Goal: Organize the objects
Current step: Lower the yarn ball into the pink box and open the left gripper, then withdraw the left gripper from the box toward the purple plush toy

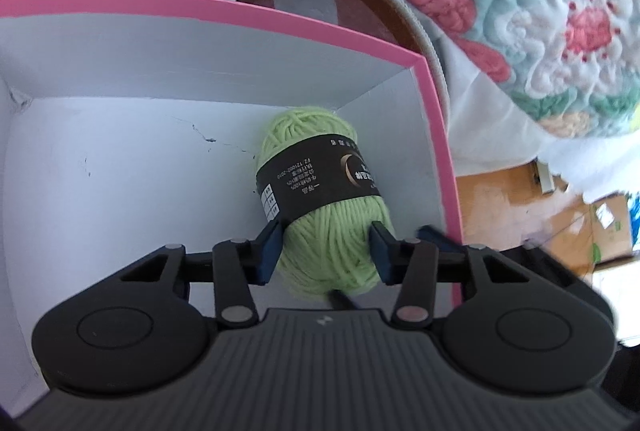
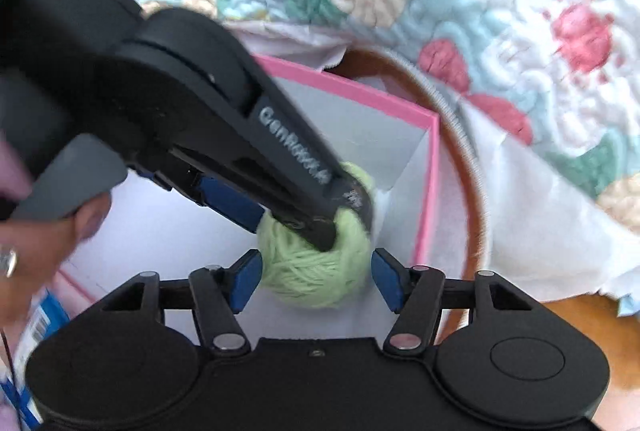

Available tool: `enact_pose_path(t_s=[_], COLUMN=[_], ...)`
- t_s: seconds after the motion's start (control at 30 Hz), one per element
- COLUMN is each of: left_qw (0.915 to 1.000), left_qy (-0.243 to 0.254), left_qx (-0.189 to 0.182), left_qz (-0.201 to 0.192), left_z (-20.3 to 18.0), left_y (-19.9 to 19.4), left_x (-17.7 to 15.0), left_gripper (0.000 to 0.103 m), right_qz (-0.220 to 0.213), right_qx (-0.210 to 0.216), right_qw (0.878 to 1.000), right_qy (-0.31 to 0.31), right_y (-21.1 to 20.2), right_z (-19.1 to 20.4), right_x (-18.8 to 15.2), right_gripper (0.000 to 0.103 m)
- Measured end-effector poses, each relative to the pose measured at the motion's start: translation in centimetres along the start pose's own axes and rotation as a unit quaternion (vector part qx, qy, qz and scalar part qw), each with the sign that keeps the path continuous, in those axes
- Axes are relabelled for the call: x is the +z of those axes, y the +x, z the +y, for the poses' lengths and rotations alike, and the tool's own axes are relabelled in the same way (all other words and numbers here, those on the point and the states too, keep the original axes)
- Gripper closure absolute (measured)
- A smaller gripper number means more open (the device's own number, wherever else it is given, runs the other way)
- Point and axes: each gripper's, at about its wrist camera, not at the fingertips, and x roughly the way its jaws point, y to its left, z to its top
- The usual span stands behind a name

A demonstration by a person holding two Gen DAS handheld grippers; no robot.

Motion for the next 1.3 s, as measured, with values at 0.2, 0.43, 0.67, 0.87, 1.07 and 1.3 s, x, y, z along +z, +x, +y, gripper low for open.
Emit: enact_pose_path(t_s=[0.2, 0.43, 0.67, 0.87, 1.07, 1.3], left_qw=[0.9966, 0.9956, 0.9981, 0.9974, 0.9978, 0.9926], left_qy=[0.053, 0.088, 0.060, 0.036, 0.036, 0.050], left_qx=[0.063, 0.031, 0.009, 0.063, 0.046, 0.110], left_qz=[0.005, -0.008, -0.006, -0.007, -0.032, -0.016], left_z=[-1.7, -3.2, -2.6, -1.6, -1.7, -2.7], left_y=[1.1, 1.4, -0.6, 1.3, 1.8, -0.2], left_x=[0.3, 1.2, 1.8, 2.1, 1.5, 1.1], left_gripper=[0.058, 0.059, 0.057, 0.065, 0.066, 0.048], right_qz=[0.000, -0.010, -0.021, -0.027, -0.026, -0.030], right_qx=[-0.012, -0.010, -0.013, 0.005, 0.044, 0.079], right_qw=[1.000, 1.000, 0.999, 1.000, 0.998, 0.992], right_qy=[-0.024, -0.017, -0.026, -0.011, 0.039, 0.093], right_y=[1.3, 1.9, 2.6, 3.0, 2.8, 2.7], right_z=[-0.1, -0.2, -0.7, -1.4, -2.7, -3.7], right_x=[-0.6, -0.9, -1.4, -1.5, -1.8, -2.1], right_gripper=[0.082, 0.082, 0.082, 0.082, 0.078, 0.063])
